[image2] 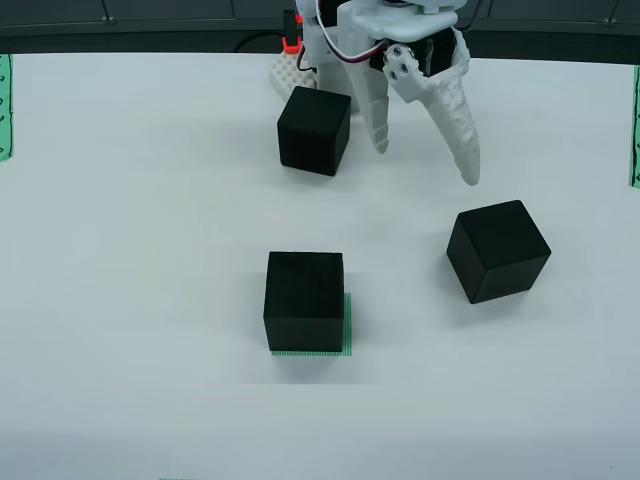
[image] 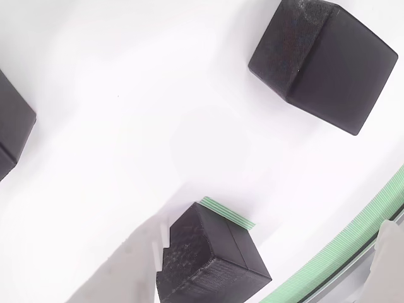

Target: Stack 3 Blocks on the chosen place.

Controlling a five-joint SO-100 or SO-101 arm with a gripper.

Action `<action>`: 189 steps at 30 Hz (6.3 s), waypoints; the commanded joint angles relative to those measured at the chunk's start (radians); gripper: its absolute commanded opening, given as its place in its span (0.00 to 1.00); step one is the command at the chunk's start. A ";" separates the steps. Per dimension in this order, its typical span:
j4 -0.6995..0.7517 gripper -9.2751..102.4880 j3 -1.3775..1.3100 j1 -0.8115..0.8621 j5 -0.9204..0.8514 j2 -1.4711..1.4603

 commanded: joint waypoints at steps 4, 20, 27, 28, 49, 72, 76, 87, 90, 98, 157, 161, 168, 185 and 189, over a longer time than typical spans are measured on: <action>0.002 0.46 -0.037 -0.044 0.046 -0.037; -0.028 0.45 -0.298 -0.153 0.589 -0.316; 0.052 0.47 -0.410 -0.252 0.689 -0.471; 0.054 0.47 -0.422 -0.259 0.689 -0.486; 0.054 0.47 -0.594 -0.325 0.693 -0.782; 0.054 0.28 -0.597 -0.322 0.695 -0.781; 0.054 0.28 -0.575 -0.282 0.693 -0.655; 0.055 0.28 -0.466 -0.112 0.686 -0.333; 0.055 0.28 -0.420 -0.061 0.676 -0.256; 0.055 0.28 -0.339 0.041 0.635 -0.143; 0.055 0.28 -0.482 0.367 0.325 -0.448; 0.055 0.28 -0.474 0.365 0.321 -0.448; 0.055 0.29 -0.465 0.357 0.319 -0.459; 0.055 0.36 -0.476 0.357 0.316 -0.479; 0.055 0.40 -0.479 0.357 0.316 -0.485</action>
